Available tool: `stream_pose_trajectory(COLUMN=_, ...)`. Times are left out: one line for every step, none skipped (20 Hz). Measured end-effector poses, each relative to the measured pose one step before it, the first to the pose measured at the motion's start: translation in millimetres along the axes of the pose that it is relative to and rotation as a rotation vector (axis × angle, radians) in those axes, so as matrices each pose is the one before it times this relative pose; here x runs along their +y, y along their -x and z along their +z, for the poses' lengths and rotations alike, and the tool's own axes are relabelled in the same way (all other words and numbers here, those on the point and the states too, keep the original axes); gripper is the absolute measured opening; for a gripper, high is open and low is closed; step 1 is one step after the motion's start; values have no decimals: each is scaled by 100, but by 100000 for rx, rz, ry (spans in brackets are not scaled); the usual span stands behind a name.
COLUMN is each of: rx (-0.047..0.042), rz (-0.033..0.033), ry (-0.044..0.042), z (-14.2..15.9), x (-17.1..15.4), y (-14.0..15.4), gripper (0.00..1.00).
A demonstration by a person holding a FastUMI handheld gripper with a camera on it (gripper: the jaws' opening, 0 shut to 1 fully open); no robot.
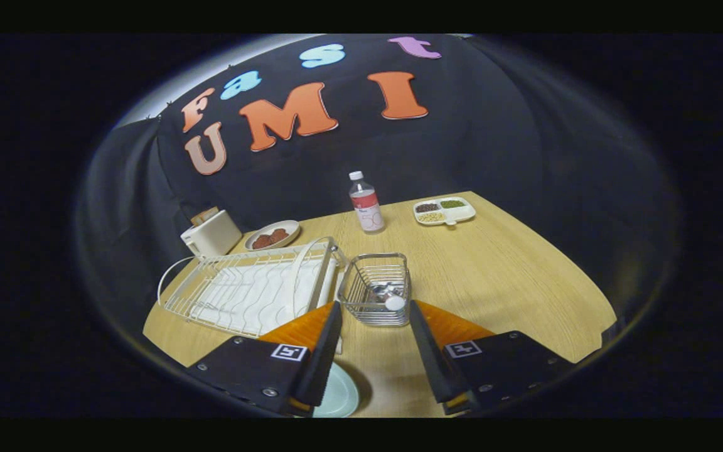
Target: Take the plate from the dish rack, then take the spoon from the basket and place it into the plate.
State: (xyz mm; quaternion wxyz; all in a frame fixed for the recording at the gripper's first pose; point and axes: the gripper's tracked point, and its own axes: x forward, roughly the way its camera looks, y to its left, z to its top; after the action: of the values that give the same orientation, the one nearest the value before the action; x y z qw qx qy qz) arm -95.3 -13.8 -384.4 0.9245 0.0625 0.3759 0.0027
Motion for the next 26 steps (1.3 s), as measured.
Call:
stream_pose_trajectory(rx=-949, rz=269, ry=1420, z=200, x=34, y=-436, gripper=60)
stream_pose_trajectory(rx=-869, rz=-495, ry=1755, z=123, x=-25, y=-534, gripper=57)
stream_pose_trajectory(rx=-430, rz=-732, ry=2126, z=-125, x=-27, y=-384, gripper=48)
stream_pose_trajectory(rx=-562, rz=-1433, ry=2265, z=-73, x=-185, y=-322, gripper=43)
stream_pose_trajectory(rx=-248, rz=-1527, ry=2098, z=-72, x=-320, y=-327, gripper=34)
stream_pose_trajectory(rx=406, rz=-496, ry=1099, z=-162, x=-119, y=-166, gripper=31)
stream_pose_trajectory(rx=731, rz=376, ry=-230, z=-276, x=186, y=61, gripper=29)
stream_pose_trajectory(rx=-550, rz=1076, ry=-1349, z=296, x=258, y=-142, gripper=27)
stream_pose_trajectory(rx=553, rz=403, ry=-752, z=-216, x=66, y=-42, gripper=25)
stream_pose_trajectory(rx=674, rz=491, ry=-326, z=42, x=-7, y=11, gripper=22)
stream_pose_trajectory(rx=1134, rz=209, ry=-156, z=-34, x=-52, y=73, gripper=20)
stream_pose_trajectory(rx=130, rz=212, ry=-167, z=297, x=16, y=225, gripper=18)
stream_pose_trajectory(rx=-506, rz=337, ry=290, z=516, x=12, y=271, gripper=16)
stream_pose_trajectory(rx=-103, rz=-667, ry=931, z=479, x=-133, y=387, gripper=13)
stream_pose_trajectory(rx=-853, rz=-635, ry=989, z=642, x=-174, y=501, gripper=11)
stream_pose_trajectory(rx=-1276, rz=-423, ry=683, z=840, x=-155, y=564, gripper=11)
stream_pose_trajectory(rx=-550, rz=-30, ry=433, z=655, x=0, y=595, gripper=11)
stream_pose_trajectory(rx=-862, rz=98, ry=-304, z=722, x=7, y=651, gripper=11)
stream_pose_trajectory(rx=-646, rz=720, ry=-618, z=702, x=78, y=515, gripper=11)
stream_pose_trajectory(rx=-836, rz=495, ry=-798, z=797, x=107, y=547, gripper=11)
stream_pose_trajectory(rx=-959, rz=817, ry=-482, z=685, x=149, y=584, gripper=11)
stream_pose_trajectory(rx=-1408, rz=504, ry=-564, z=824, x=121, y=585, gripper=11)
stream_pose_trajectory(rx=-1301, rz=693, ry=-494, z=823, x=131, y=530, gripper=11)
stream_pose_trajectory(rx=-1373, rz=740, ry=-813, z=794, x=232, y=469, gripper=11)
stream_pose_trajectory(rx=-846, rz=826, ry=-671, z=535, x=248, y=407, gripper=11)
stream_pose_trajectory(rx=-1146, rz=899, ry=-543, z=620, x=256, y=508, gripper=11)
